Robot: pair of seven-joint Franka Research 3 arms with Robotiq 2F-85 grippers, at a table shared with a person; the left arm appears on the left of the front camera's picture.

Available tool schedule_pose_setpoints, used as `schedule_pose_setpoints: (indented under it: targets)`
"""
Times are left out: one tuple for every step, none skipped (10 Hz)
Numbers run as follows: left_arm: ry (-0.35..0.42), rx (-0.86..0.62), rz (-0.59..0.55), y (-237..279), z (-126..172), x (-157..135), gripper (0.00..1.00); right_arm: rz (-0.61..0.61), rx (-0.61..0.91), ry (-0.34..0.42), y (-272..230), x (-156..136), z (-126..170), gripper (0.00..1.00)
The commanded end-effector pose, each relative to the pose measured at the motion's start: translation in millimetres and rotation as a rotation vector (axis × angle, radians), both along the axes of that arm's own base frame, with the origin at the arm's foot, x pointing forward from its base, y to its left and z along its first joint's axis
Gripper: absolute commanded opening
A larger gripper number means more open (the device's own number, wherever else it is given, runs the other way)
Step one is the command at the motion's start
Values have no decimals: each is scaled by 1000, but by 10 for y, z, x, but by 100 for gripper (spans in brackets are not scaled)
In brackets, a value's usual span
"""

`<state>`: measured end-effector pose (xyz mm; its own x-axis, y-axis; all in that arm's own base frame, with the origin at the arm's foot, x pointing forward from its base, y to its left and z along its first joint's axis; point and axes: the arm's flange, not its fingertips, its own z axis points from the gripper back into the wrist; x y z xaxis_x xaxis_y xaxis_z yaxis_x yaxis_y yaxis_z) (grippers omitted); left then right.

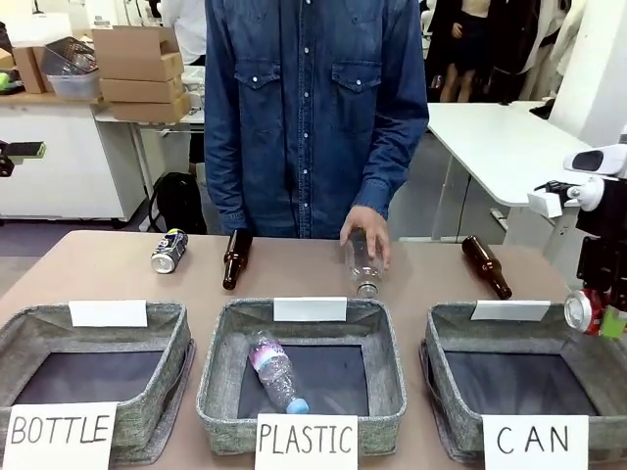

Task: Sort the can waste into the basket.
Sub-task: Pick up the can waste from the table and place it in the right Fabric basket.

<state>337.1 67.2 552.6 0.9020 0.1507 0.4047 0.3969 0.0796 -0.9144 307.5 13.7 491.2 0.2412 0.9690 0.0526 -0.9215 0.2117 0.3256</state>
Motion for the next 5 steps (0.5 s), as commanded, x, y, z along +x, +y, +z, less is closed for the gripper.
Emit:
schedule_pose_setpoints:
  targets:
    - [-21, -21, -4, -9, 23, 11, 100, 16, 39, -13, -77, 57, -4, 56]
    - [-21, -21, -4, -9, 23, 11, 100, 11, 43, -19, -84, 55, 8, 100]
    - [-21, -21, -4, -9, 23, 11, 100, 15, 53, -15, -87, 55, 20, 100]
    - [-21, -21, -4, -9, 23, 11, 100, 14, 57, -19, -90, 57, 20, 100]
    - [-21, -21, -4, -9, 23, 11, 100, 11, 39, -26, -78, 57, 8, 100]
